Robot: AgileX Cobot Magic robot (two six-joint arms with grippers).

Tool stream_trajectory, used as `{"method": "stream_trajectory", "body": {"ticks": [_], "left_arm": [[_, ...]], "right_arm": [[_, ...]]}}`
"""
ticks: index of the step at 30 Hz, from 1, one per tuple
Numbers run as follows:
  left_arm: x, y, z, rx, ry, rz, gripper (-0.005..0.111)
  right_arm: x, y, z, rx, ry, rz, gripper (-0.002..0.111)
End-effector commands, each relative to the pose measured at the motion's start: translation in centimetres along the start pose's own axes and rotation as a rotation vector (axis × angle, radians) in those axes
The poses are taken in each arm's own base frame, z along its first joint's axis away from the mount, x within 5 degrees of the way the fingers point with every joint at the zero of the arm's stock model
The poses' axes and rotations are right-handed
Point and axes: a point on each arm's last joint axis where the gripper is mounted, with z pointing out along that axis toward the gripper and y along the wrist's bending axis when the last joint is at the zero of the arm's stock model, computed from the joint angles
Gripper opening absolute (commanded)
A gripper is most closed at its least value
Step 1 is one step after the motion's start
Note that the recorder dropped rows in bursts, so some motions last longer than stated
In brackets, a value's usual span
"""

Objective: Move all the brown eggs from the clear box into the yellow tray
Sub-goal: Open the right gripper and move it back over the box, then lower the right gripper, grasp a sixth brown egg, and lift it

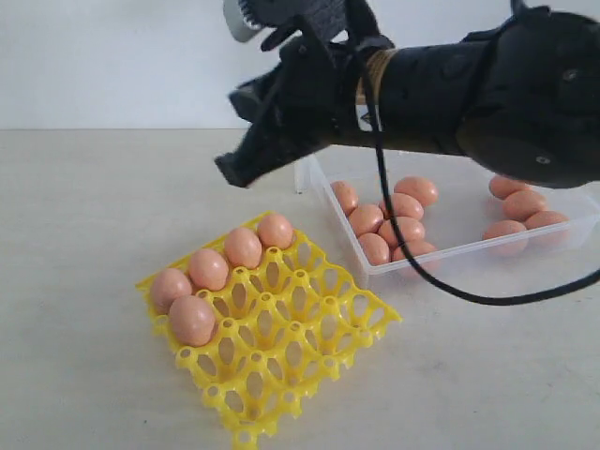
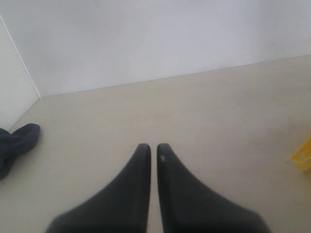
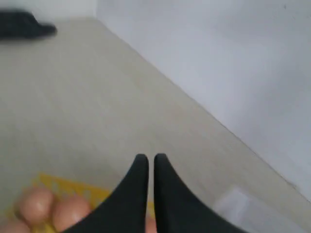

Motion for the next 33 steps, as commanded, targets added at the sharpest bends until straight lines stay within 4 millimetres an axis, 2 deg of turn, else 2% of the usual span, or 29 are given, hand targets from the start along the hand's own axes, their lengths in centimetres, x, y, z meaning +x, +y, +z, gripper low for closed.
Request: {"method": "stream_trajectory", "body": {"ticks": [1, 2, 3, 4, 6, 8, 10, 12, 15, 22, 26, 29, 33], "left_arm": [[-0.1, 0.0, 0.0, 0.003, -0.017, -0.004, 0.004], [-0.1, 0.0, 0.0, 0.003, -0.017, -0.004, 0.004], [-0.1, 0.0, 0.0, 0.003, -0.017, -0.004, 0.004], [-0.1, 0.0, 0.0, 0.003, -0.017, -0.004, 0.004], [-0.1, 0.0, 0.0, 0.003, -0.017, -0.004, 0.004], [-0.1, 0.0, 0.0, 0.003, -0.017, -0.004, 0.004], [-0.1, 0.0, 0.0, 0.003, -0.017, -0.004, 0.004], [-0.1, 0.0, 0.0, 0.003, -0.017, -0.004, 0.004], [-0.1, 0.0, 0.0, 0.003, -0.017, -0.004, 0.004], [-0.1, 0.0, 0.0, 0.003, -0.017, -0.004, 0.004], [-0.1, 0.0, 0.0, 0.003, -0.017, -0.004, 0.004], [-0.1, 0.0, 0.0, 0.003, -0.017, -0.004, 0.004], [-0.1, 0.0, 0.0, 0.003, -0.017, -0.004, 0.004]], "right_arm": [[3.4, -2.3, -2.0, 0.144, 0.482, -0.229, 0.0], [4.2, -3.8, -2.5, 0.225, 0.614, -0.156, 0.0], [4.5, -4.5, -2.7, 0.263, 0.648, -0.106, 0.0], [4.7, -6.6, -3.4, 0.367, 0.693, 0.025, 0.0], [4.6, -9.8, -4.8, 0.473, 0.741, 0.128, 0.0], [4.2, -12.7, -5.9, 0.485, 0.798, 0.18, 0.0], [4.6, -14.7, -6.1, 0.407, 0.788, 0.418, 0.0], [5.2, -15.0, -5.3, 0.203, 0.802, 0.549, 0.0], [6.4, -14.3, -3.9, -0.033, 0.874, 0.606, 0.0], [10.5, -14.9, 0.0, -0.034, 0.905, 0.645, 0.0], [11.6, -15.5, 1.2, -0.061, 0.855, 0.479, 0.001], [11.6, -16.2, 1.9, -0.054, 0.789, 0.337, 0.017], [10.8, -17.9, 2.8, 0.1, 0.631, 0.235, 0.045]]}}
